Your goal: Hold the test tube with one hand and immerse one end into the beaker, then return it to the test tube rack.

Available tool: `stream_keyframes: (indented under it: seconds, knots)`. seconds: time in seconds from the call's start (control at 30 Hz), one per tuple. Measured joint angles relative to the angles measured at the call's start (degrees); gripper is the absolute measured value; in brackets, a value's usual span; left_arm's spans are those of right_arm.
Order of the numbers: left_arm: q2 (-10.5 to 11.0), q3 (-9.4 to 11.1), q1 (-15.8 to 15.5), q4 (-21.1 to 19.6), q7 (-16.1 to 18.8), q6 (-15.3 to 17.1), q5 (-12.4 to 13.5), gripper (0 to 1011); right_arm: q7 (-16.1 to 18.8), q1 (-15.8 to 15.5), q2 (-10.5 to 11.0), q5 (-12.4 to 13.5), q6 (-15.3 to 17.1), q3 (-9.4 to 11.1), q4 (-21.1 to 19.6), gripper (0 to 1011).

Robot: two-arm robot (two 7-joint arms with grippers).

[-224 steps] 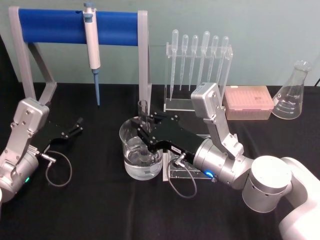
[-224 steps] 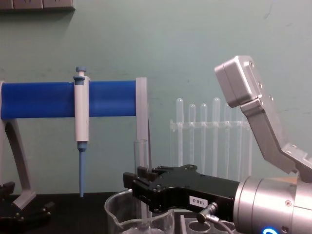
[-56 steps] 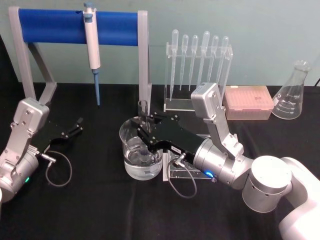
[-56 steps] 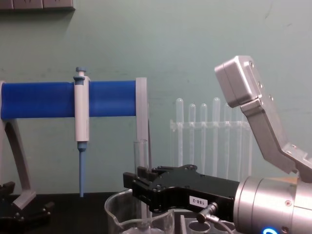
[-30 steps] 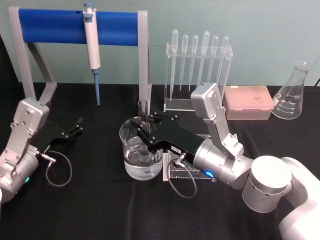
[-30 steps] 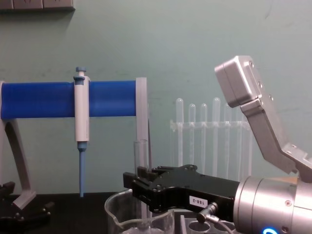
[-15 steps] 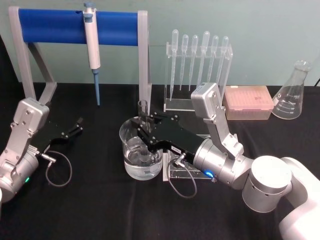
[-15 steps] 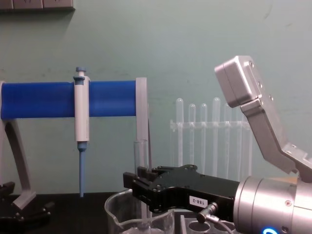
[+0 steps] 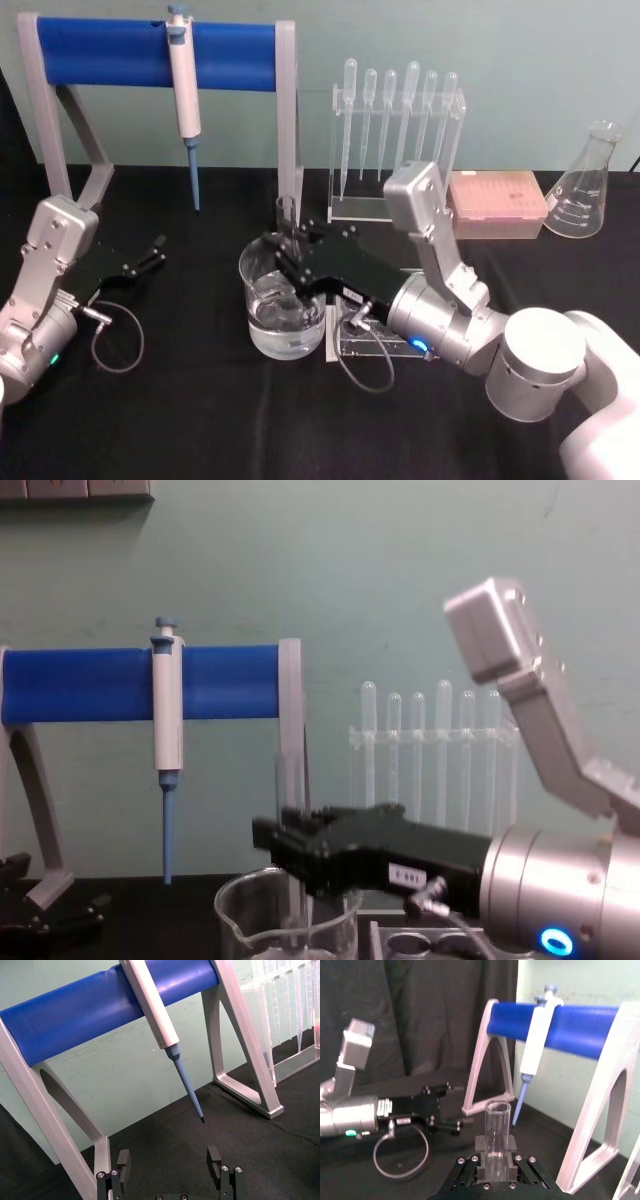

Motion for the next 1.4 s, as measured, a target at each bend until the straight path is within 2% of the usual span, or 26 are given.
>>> stream_keyframes:
  seconds: [0.37, 0.53, 0.67, 0.83, 0.87, 0.97, 1.03, 1.23, 1.4]
  knots:
    - [0.0, 0.0, 0.0, 0.0, 0.0, 0.0, 0.0, 1000, 0.1, 0.3, 1.2, 1.7, 3.9, 2.2, -8.7, 225]
    - [0.0, 0.0, 0.0, 0.0, 0.0, 0.0, 0.0, 1000, -0.4, 0.6, 2.5, 3.6, 7.2, 3.7, -13.9, 225]
    - [0.0, 0.0, 0.0, 0.0, 0.0, 0.0, 0.0, 1000, -1.3, 0.4, 4.2, 4.9, 9.2, 5.1, -17.7, 226]
    - [0.0, 0.0, 0.0, 0.0, 0.0, 0.0, 0.0, 1000, -3.1, -1.7, 8.1, 6.5, 11.5, 8.0, -22.9, 225]
    - [0.0, 0.0, 0.0, 0.0, 0.0, 0.0, 0.0, 1000, -3.1, -1.7, 8.1, 6.5, 11.5, 8.0, -22.9, 225]
    - [0.0, 0.0, 0.0, 0.0, 0.0, 0.0, 0.0, 1000, -3.9, -3.6, 10.6, 7.2, 12.1, 9.7, -24.8, 225]
    - [0.0, 0.0, 0.0, 0.0, 0.0, 0.0, 0.0, 1000, -4.1, -4.3, 11.2, 7.5, 12.2, 10.2, -25.0, 226]
    - [0.0, 0.0, 0.0, 0.0, 0.0, 0.0, 0.0, 1000, -4.5, -6.5, 12.6, 8.3, 12.0, 11.1, -24.2, 225]
    - [0.0, 0.0, 0.0, 0.0, 0.0, 0.0, 0.0, 1000, -5.4, -8.0, 13.5, 8.1, 12.2, 11.1, -23.9, 225]
